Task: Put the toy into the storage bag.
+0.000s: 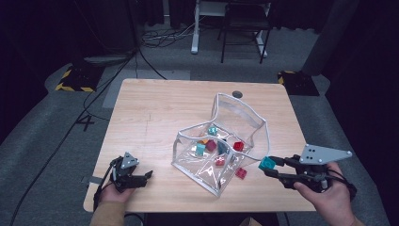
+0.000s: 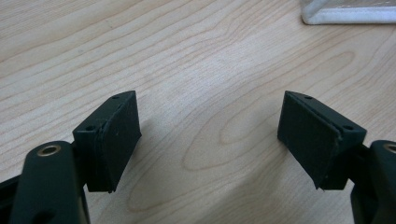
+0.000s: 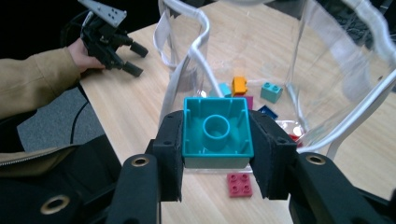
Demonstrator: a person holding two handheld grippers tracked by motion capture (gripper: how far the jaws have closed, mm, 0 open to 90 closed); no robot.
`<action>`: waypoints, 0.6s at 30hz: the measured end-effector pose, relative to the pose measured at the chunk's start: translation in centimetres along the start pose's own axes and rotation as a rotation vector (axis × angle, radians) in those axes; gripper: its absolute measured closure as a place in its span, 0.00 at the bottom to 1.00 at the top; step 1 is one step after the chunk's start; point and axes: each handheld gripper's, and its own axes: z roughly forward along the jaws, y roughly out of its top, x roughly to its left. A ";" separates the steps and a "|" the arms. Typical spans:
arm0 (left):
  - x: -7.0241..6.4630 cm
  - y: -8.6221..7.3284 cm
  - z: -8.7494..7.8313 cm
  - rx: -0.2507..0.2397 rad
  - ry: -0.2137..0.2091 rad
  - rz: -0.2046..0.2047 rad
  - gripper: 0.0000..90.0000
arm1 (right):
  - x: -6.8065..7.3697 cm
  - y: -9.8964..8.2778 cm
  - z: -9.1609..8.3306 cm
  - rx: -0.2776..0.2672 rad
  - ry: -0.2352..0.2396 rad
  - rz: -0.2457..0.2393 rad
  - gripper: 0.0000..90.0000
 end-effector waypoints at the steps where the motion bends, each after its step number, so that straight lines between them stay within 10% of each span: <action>1: 0.0 0.0 0.0 -0.002 0.001 0.001 0.24 | -0.1 0.2 -0.1 -0.002 0.000 0.000 0.66; 18: -0.1 0.0 0.0 -0.003 -0.003 -0.006 0.24 | -5.2 4.3 1.1 -0.060 -0.072 -0.012 0.66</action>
